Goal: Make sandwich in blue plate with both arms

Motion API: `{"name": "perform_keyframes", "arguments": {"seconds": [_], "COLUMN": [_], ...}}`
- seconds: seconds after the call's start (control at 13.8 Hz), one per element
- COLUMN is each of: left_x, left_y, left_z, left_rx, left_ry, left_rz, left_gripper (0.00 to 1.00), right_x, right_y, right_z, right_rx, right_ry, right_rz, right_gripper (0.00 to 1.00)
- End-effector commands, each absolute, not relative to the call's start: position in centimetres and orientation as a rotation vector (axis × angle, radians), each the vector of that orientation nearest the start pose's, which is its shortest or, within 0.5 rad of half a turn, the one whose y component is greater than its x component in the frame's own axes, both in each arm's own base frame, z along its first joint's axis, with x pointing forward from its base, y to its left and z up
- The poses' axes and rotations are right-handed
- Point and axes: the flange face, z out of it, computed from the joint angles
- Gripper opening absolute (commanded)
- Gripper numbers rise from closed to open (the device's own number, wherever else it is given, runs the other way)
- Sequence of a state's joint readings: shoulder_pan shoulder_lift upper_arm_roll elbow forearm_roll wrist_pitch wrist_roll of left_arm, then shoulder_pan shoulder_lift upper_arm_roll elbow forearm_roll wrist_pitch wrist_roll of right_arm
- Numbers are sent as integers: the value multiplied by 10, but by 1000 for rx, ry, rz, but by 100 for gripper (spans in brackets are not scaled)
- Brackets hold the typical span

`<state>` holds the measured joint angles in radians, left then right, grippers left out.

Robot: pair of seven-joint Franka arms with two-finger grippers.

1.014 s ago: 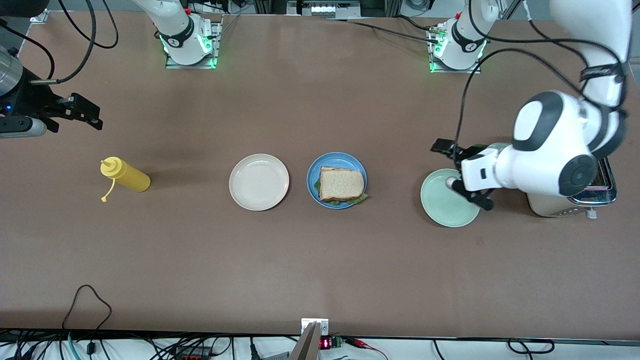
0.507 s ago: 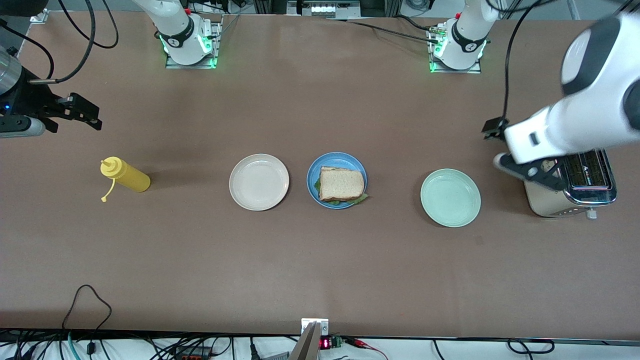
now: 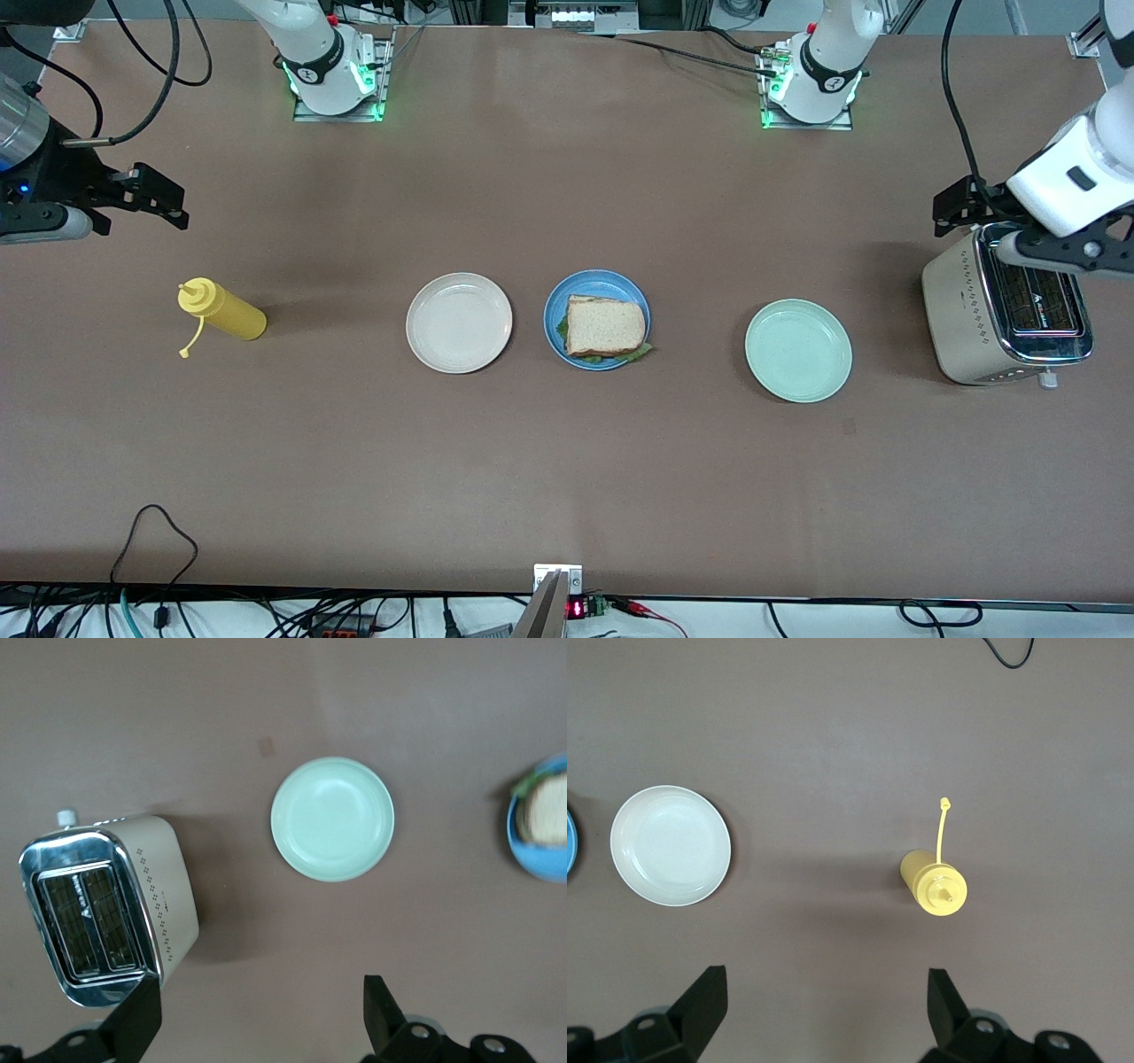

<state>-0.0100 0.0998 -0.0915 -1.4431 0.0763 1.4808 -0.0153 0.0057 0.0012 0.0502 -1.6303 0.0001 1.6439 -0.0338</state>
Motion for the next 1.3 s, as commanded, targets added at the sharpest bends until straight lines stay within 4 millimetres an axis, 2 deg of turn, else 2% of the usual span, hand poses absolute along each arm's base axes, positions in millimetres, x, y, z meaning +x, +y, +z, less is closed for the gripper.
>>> {"name": "perform_keyframes", "arguments": {"seconds": [0.0, 0.14, 0.29, 0.36, 0.65, 1.23], "left_x": [548, 540, 542, 544, 544, 545], "left_y": [-44, -45, -43, -42, -38, -42], "left_z": [634, 636, 625, 619, 620, 620], "left_rx": [-3110, -3131, -3153, -3159, -3155, -3146], "left_ry": [-90, -20, 101, 106, 98, 108], "left_rz": [7, 8, 1, -1, -19, -9], "left_gripper": [100, 100, 100, 100, 100, 100], "right_x": [559, 560, 562, 562, 562, 564], "right_y": [30, 30, 30, 32, 38, 33], "right_z": [617, 619, 617, 617, 617, 624], "right_rx": [-3140, -3139, -3139, -3139, -3139, -3137], "right_ry": [-118, -123, -125, -130, -140, -137], "right_rz": [-65, -70, -67, -68, -70, -84], "right_gripper": [100, 100, 100, 100, 100, 100]}}
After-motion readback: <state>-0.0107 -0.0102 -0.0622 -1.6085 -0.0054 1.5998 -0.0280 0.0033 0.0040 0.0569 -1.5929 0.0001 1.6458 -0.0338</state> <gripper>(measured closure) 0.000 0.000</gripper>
